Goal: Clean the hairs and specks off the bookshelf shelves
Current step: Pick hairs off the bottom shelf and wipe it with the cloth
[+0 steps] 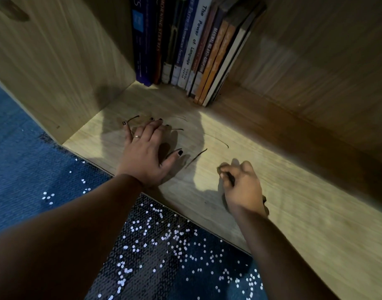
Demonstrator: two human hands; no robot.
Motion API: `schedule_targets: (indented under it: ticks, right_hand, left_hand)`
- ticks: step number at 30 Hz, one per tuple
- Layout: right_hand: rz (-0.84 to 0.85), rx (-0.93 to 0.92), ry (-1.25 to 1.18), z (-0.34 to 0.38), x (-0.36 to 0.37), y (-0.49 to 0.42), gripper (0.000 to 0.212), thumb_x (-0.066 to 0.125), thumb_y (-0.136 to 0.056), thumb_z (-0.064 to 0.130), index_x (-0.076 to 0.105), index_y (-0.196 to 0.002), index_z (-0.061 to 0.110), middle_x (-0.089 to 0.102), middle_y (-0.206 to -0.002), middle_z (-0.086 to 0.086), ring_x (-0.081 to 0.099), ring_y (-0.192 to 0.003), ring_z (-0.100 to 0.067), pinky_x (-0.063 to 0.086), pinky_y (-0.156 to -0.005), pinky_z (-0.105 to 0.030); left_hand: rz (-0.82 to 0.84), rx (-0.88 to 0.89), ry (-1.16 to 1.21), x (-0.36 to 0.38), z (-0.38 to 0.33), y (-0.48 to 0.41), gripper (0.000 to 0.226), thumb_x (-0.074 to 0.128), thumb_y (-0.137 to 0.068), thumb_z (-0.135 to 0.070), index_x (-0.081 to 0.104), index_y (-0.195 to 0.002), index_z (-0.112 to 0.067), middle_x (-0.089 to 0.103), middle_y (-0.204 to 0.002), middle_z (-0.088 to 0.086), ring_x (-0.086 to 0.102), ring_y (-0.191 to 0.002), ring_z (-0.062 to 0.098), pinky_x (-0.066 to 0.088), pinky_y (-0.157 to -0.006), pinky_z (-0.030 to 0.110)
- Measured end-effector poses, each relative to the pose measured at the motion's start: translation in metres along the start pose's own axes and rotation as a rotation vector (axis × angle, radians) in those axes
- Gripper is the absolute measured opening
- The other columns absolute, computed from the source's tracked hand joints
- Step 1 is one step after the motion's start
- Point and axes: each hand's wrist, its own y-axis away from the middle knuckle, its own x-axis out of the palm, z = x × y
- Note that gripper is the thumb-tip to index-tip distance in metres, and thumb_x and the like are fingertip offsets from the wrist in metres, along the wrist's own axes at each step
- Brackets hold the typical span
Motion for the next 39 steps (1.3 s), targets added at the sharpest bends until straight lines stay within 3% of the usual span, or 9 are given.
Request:
schedule_targets:
  ticks: [4, 12, 17, 20, 22, 31, 39]
  right_hand:
    - [0.052, 0.027, -0.031, -0.005, -0.006, 0.027, 0.021, 0.057, -0.094, 0.025, 0.065, -0.112, 0.033, 0.043, -0.105, 0.012, 0.053, -0.091, -0.004, 0.044, -0.084, -0.021]
    - [-0.065, -0.031, 0.005, -0.008, 0.002, -0.037, 0.024, 0.056, -0.089, 0.015, 0.07, -0.107, 0.02, 0.056, -0.105, -0.007, 0.054, -0.088, -0.019, 0.039, -0.075, -0.023]
    - [-0.07, 0.053, -0.018, -0.004, 0.003, -0.089, 0.021, 0.053, -0.094, 0.01, 0.069, -0.108, 0.012, 0.051, -0.103, 0.006, 0.057, -0.099, -0.02, 0.039, -0.09, -0.02]
    - [-0.07, 0.087, 0.024, -0.004, 0.002, -0.107, 0.02, 0.054, -0.095, 0.014, 0.07, -0.107, 0.016, 0.052, -0.114, -0.004, 0.058, -0.101, -0.025, 0.045, -0.098, -0.032]
    - [-0.04, 0.078, 0.022, -0.003, 0.0, -0.103, 0.02, 0.054, -0.095, 0.012, 0.069, -0.108, 0.014, 0.048, -0.111, -0.003, 0.057, -0.101, -0.024, 0.043, -0.098, -0.028]
    - [-0.028, -0.149, 0.068, -0.006, 0.003, -0.039, 0.02, 0.06, -0.091, 0.013, 0.069, -0.109, 0.017, 0.043, -0.095, 0.003, 0.044, -0.08, -0.009, 0.031, -0.077, -0.017]
    - [-0.079, -0.005, 0.084, 0.002, 0.01, -0.108, 0.023, 0.055, -0.094, 0.015, 0.069, -0.112, 0.015, 0.051, -0.116, -0.01, 0.058, -0.094, -0.027, 0.047, -0.089, -0.029]
  left_hand:
    - [-0.015, 0.011, 0.006, -0.001, -0.002, 0.001, 0.074, 0.037, -0.085, -0.068, 0.048, -0.137, -0.017, 0.046, -0.145, 0.006, 0.037, -0.137, 0.028, 0.004, -0.118, 0.061]
    - [0.003, 0.027, 0.008, 0.0, -0.001, 0.0, 0.073, 0.04, -0.084, -0.067, 0.05, -0.136, -0.016, 0.048, -0.144, 0.004, 0.039, -0.135, 0.027, 0.005, -0.118, 0.062]
    - [-0.004, 0.036, 0.027, -0.001, -0.001, 0.0, 0.074, 0.039, -0.084, -0.067, 0.05, -0.137, -0.016, 0.048, -0.144, 0.006, 0.039, -0.135, 0.028, 0.003, -0.118, 0.061]
    - [-0.006, 0.028, 0.031, -0.002, -0.001, 0.0, 0.075, 0.038, -0.085, -0.068, 0.051, -0.136, -0.016, 0.048, -0.144, 0.006, 0.039, -0.134, 0.027, 0.005, -0.118, 0.062]
    - [-0.003, 0.023, 0.041, -0.002, -0.002, 0.0, 0.075, 0.038, -0.084, -0.068, 0.052, -0.135, -0.016, 0.049, -0.142, 0.006, 0.04, -0.133, 0.027, 0.007, -0.117, 0.063]
    - [0.001, 0.017, 0.059, -0.001, -0.002, -0.001, 0.076, 0.037, -0.085, -0.068, 0.051, -0.137, -0.015, 0.049, -0.142, 0.007, 0.038, -0.134, 0.027, 0.008, -0.116, 0.064]
    - [-0.002, 0.024, 0.063, -0.002, -0.001, 0.001, 0.074, 0.036, -0.087, -0.068, 0.049, -0.139, -0.016, 0.048, -0.144, 0.007, 0.037, -0.137, 0.026, 0.008, -0.117, 0.064]
